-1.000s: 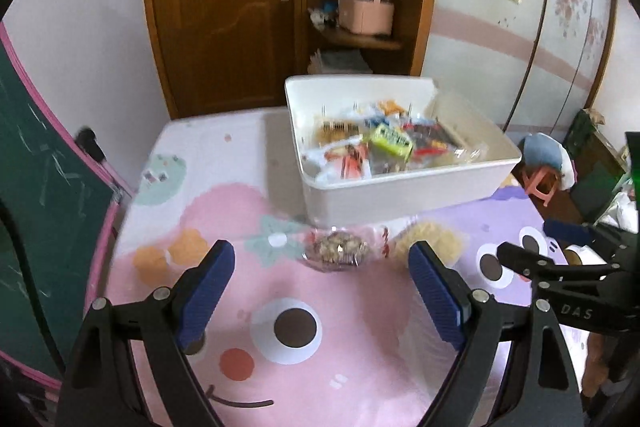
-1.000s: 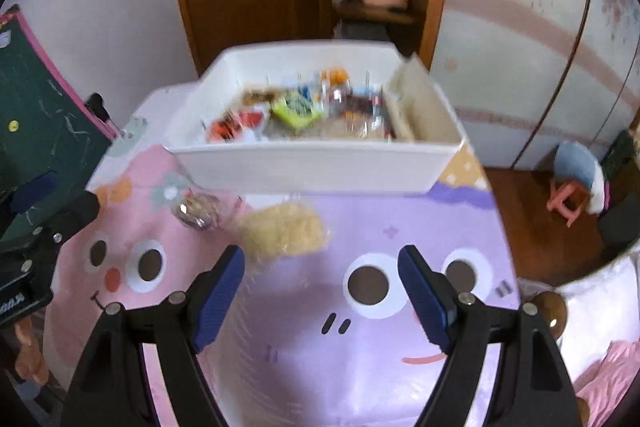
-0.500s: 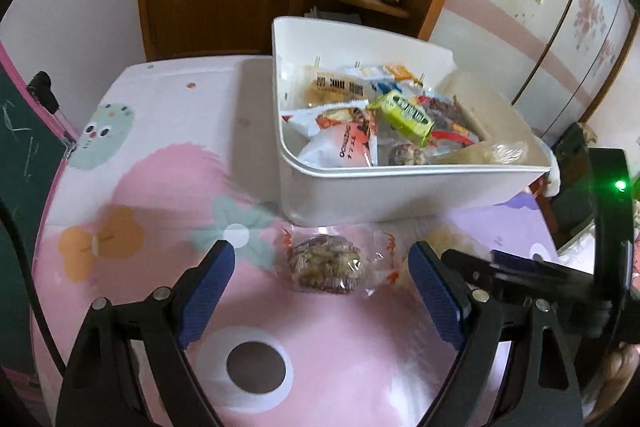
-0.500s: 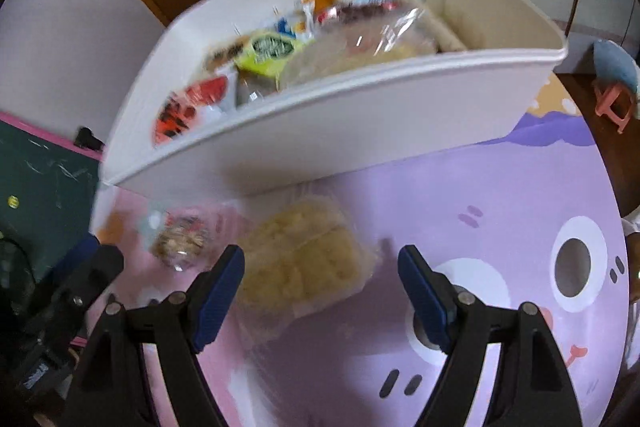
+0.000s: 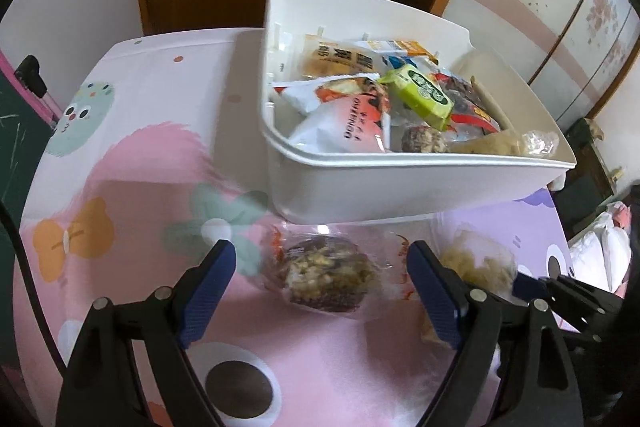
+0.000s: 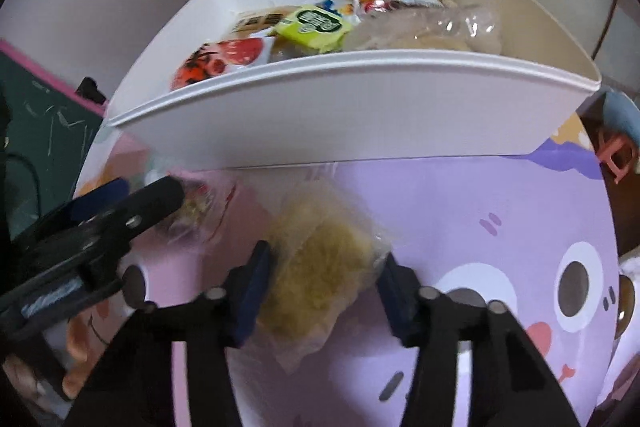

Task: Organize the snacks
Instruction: 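Grasp clear nut cookie bag with left tool while right tool grasps yellow pastry bag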

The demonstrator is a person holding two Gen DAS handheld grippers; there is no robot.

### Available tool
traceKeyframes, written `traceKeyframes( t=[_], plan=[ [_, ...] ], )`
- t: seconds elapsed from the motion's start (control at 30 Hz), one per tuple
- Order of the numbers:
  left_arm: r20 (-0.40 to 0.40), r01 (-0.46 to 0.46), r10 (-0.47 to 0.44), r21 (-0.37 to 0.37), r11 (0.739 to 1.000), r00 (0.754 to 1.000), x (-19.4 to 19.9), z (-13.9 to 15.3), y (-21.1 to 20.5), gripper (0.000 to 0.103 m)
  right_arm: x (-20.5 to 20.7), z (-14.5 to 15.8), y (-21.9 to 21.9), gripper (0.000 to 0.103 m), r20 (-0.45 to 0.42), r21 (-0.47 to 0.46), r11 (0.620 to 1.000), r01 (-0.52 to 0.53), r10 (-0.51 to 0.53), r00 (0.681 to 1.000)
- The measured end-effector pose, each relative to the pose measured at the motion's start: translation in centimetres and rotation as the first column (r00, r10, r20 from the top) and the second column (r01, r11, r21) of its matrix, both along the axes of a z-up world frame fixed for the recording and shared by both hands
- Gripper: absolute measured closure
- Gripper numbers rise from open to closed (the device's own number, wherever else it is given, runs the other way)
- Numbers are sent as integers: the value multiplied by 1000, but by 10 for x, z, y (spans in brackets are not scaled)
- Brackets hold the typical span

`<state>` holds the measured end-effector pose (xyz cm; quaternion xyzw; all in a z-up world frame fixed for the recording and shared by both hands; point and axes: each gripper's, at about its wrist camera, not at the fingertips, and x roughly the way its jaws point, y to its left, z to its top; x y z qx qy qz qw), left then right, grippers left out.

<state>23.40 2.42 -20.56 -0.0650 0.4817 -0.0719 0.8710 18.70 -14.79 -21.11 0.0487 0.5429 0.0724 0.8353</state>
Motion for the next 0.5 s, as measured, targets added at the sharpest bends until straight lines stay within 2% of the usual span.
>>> traceKeyframes(
  t=[0.13,0.33,0.43,0.47,0.5],
  plan=[
    [-3,14,-14,28,1000,1000,2,-3,-12,17,-15,2,-6,64,-10,2,1000,-1,1,1000],
    [-6,44,-43,118,992,999,1,-11,-28,17,-28,7,-25,66,-25,23,1000,9,-8,1000],
    [-1,67,-68,137,988,998,-1,-10,-31,23,-28,6,-27,66,-28,20,1000,9,-9,1000],
    [1,72,-73,152,986,997,-3,-9,-32,41,-29,6,-27,66,-26,20,1000,7,-6,1000],
    [-17,90,-88,148,985,996,-4,-12,-32,45,-30,7,-27,66,-24,21,1000,5,-5,1000]
  ],
)
